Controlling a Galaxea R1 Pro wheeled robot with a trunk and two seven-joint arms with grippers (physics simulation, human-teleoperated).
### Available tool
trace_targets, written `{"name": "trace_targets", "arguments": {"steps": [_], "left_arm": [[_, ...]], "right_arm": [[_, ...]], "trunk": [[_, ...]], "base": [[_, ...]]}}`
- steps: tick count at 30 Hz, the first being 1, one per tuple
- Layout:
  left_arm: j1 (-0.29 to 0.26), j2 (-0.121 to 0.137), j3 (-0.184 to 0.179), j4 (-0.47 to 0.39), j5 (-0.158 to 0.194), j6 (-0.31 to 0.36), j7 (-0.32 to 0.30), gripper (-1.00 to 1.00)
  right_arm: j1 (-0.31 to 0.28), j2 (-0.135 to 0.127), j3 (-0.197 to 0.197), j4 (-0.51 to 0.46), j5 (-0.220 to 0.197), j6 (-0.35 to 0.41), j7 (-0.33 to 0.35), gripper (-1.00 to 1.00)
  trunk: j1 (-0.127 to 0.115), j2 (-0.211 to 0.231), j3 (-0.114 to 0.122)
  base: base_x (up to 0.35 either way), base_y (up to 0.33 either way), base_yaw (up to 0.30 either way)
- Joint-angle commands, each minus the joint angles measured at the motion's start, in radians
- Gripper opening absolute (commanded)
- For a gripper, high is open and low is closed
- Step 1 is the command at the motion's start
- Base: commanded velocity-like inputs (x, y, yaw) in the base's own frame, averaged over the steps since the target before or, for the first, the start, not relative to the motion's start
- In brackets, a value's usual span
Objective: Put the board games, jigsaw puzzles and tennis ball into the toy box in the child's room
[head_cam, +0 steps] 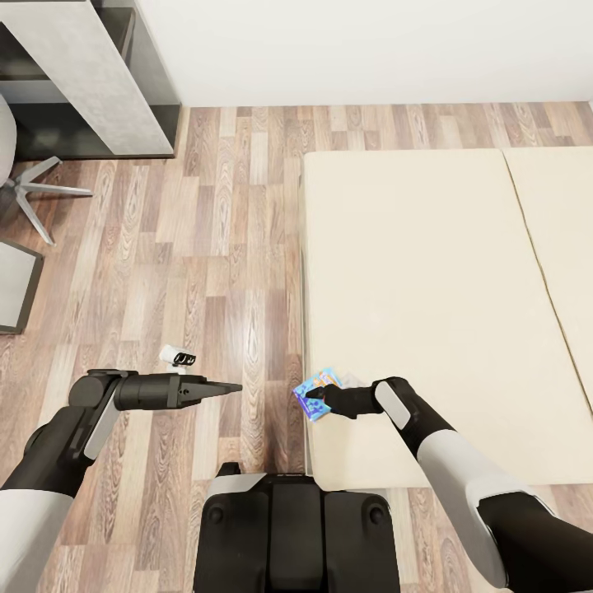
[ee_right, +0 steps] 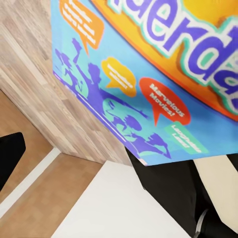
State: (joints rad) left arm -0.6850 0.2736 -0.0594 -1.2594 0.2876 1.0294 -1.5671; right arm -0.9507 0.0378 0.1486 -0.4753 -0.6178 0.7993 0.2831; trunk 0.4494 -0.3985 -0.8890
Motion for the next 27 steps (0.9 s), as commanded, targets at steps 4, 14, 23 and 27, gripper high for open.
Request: {"name": "trace_targets", "arguments": {"steps": [4, 14, 23, 27], "left_arm": [[0.000, 0.001, -0.002, 0.000, 0.001, 0.011, -0.004, 1.00], [0.000, 0.001, -0.002, 0.000, 0.002, 0.011, -0.004, 1.00], [0.000, 0.001, -0.002, 0.000, 0.002, 0.011, -0.004, 1.00], [0.000, 0.001, -0.002, 0.000, 0.002, 0.011, -0.004, 1.00]], "right_arm": [[0.000, 0.000, 0.002, 0.000, 0.006, 0.002, 0.005, 1.00], [-0.001, 0.003, 0.001, -0.001, 0.006, 0.001, 0.005, 1.00], [0.000, 0.002, 0.000, -0.002, -0.001, 0.001, 0.005, 1.00], [0.000, 0.002, 0.000, -0.001, -0.002, 0.001, 0.005, 1.00]], "trunk": [[0.001, -0.002, -0.001], [0.001, -0.002, -0.001], [0.001, -0.002, -0.001], [0.001, -0.002, -0.001]], "base": [[0.000, 0.000, 0.000], [0.000, 0.000, 0.000], [0.000, 0.000, 0.000], [0.000, 0.000, 0.000]]}}
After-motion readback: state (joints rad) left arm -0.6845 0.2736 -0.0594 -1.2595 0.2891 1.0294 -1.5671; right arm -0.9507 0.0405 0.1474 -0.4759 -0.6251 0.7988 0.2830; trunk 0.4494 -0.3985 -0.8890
